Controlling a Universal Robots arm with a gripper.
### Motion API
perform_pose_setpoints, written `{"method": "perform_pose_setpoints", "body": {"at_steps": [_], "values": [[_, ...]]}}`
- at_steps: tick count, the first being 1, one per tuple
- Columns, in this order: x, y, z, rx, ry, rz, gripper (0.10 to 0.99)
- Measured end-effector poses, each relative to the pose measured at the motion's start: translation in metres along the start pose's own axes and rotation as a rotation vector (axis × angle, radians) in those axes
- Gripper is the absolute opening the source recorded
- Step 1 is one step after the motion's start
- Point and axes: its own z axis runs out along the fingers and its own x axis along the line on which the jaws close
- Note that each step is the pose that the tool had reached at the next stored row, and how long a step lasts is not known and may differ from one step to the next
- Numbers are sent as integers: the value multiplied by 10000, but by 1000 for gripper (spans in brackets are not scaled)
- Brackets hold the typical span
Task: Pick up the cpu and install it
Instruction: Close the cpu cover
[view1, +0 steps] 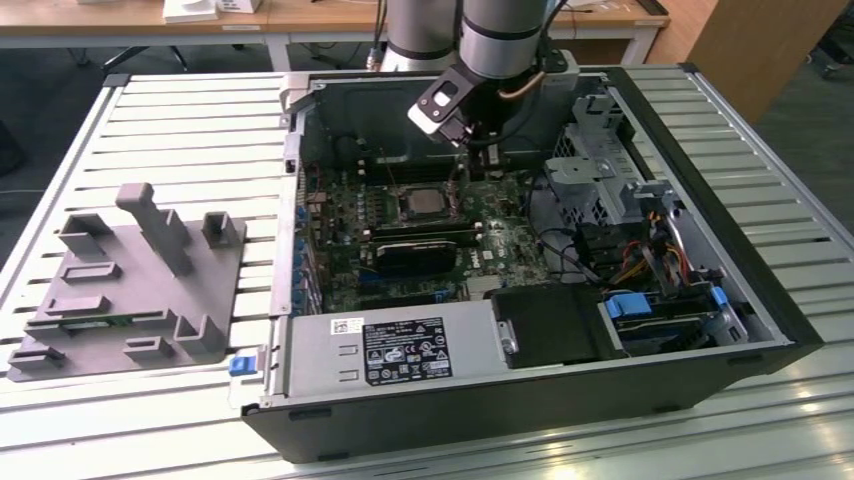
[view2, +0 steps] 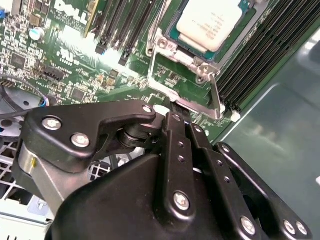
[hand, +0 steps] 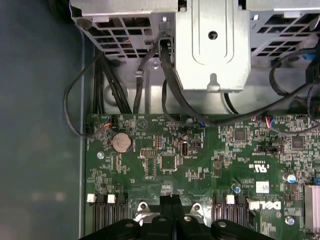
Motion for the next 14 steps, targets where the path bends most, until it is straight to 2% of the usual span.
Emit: {"method": "perform_pose_setpoints", "body": {"at_steps": [14], "values": [[-4,-172,1,0,0,-1,106]]}}
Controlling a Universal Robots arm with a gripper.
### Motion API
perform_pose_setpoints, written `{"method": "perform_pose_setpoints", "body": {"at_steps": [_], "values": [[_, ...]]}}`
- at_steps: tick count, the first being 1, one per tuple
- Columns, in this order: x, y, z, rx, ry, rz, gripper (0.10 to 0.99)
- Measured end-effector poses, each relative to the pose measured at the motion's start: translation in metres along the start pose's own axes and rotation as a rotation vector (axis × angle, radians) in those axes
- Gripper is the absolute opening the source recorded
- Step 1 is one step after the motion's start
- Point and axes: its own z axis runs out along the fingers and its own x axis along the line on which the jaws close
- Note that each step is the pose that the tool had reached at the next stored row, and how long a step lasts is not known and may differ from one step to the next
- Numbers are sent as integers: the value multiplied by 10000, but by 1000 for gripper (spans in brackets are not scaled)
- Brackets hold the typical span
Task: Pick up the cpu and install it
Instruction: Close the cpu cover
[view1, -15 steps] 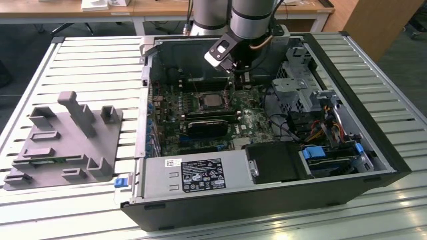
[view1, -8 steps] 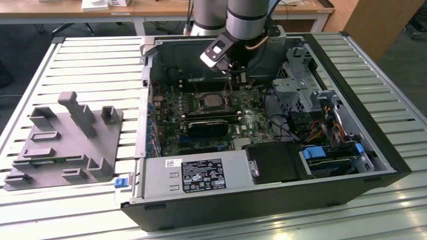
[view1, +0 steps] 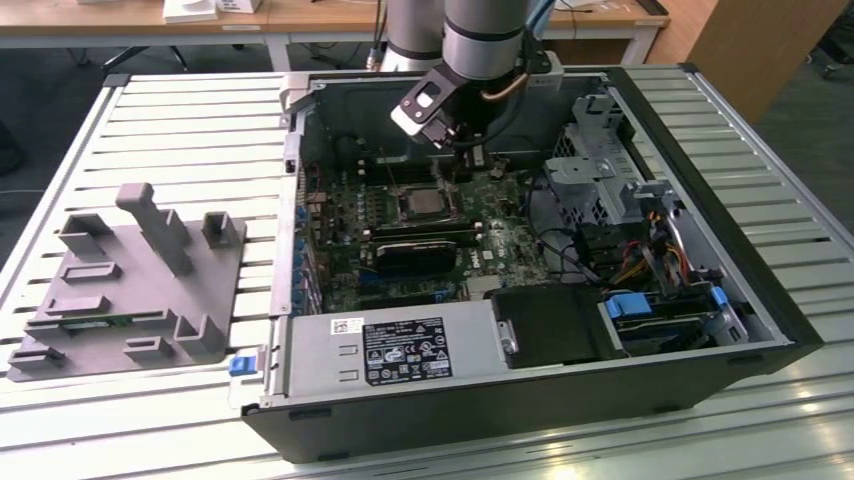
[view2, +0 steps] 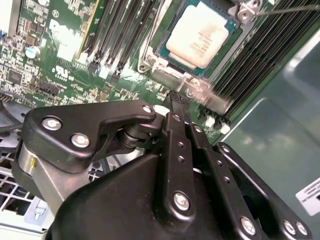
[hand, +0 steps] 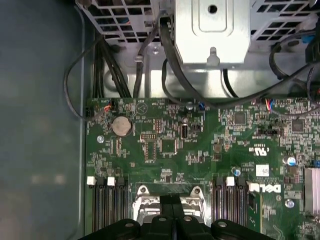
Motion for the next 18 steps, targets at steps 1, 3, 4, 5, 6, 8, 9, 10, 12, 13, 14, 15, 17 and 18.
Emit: {"method": "perform_pose_setpoints", "body": {"at_steps": [1,3,4,5,6,8,9,10,12,13,14,15,17,18], "values": [[0,-15,0,0,0,0,106],[-1,-46,0,1,-2,1,106],[-1,-63,0,1,-1,1,106],[-2,-80,1,0,0,1,106],[-2,-100,3,-1,0,0,106],[-3,-151,7,-1,2,0,106],[-4,-180,11,-1,2,1,106],[-5,-210,17,-1,1,0,106],[-7,-270,32,-1,1,1,106],[-9,-295,41,-1,0,0,106],[-9,-309,47,-2,0,1,106],[-10,-314,52,-1,0,1,106],[-11,-317,59,-1,3,0,106],[-11,-320,63,-1,4,1,106]]}}
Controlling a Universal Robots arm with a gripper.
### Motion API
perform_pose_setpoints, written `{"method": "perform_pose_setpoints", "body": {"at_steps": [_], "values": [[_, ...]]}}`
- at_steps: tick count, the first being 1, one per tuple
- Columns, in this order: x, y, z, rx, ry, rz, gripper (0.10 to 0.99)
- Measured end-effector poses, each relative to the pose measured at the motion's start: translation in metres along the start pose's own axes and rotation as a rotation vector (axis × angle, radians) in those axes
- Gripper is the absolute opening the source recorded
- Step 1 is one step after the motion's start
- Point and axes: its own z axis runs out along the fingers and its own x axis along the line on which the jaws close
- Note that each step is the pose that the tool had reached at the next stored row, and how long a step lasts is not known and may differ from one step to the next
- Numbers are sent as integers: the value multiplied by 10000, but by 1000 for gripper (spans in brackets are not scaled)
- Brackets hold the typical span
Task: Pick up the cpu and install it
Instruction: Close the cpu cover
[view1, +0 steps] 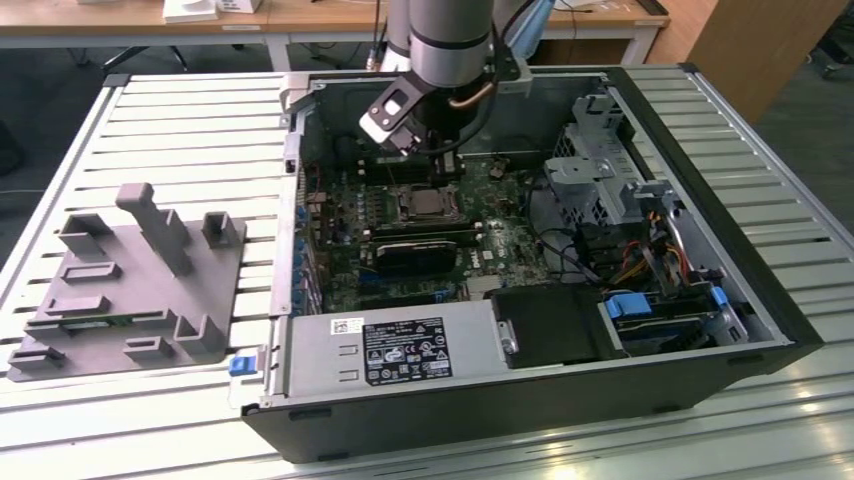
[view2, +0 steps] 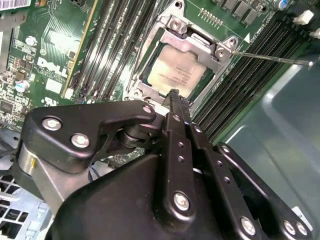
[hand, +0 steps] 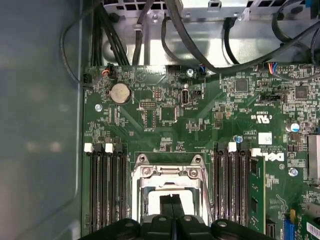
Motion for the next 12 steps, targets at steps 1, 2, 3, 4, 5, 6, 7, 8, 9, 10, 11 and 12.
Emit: {"method": "perform_pose_setpoints", "body": {"at_steps": [1,2,3,4,5,6,7,8,9,10,11,12], "values": [[0,-1,4,0,0,-1,106],[0,-2,7,0,1,-2,106],[-1,-2,11,0,0,-1,106],[-1,-3,14,0,0,-1,106],[-1,-6,19,0,0,0,106],[-2,-10,26,0,0,0,106],[-3,-18,34,0,0,0,106],[-3,-28,42,1,-1,-1,106],[-4,-37,53,0,1,0,106],[-5,-44,67,0,1,-1,106],[-7,-50,84,0,1,0,106],[-8,-58,101,-1,1,-1,106]]}}
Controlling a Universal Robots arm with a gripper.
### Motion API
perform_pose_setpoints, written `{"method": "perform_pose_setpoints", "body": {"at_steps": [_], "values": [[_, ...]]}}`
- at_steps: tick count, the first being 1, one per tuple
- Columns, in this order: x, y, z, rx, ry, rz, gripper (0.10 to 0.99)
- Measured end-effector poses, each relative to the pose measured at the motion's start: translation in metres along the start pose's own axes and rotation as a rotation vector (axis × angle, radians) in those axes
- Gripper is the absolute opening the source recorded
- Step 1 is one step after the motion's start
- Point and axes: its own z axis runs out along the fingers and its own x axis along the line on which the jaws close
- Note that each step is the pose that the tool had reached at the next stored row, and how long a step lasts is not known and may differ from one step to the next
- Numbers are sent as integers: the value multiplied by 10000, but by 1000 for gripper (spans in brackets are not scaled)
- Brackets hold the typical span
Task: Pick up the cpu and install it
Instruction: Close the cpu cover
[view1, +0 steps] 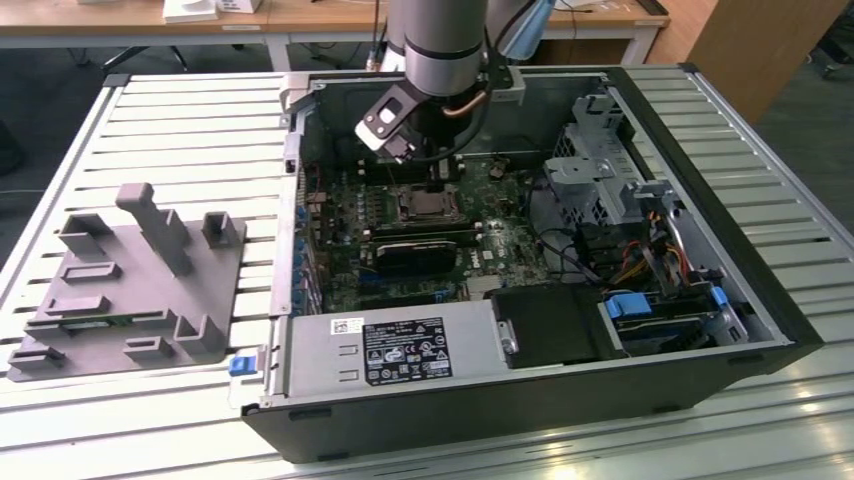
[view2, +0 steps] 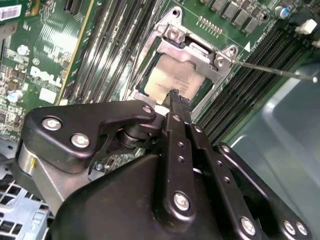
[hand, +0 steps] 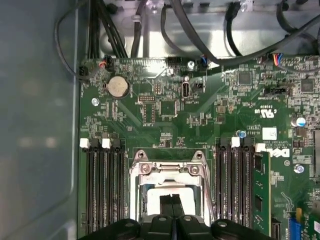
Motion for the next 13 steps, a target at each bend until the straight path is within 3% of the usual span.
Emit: {"method": "perform_pose_setpoints", "body": {"at_steps": [9,13], "values": [[-9,-224,62,-34,1,-2,106],[-8,-244,97,-35,0,-3,106]]}}
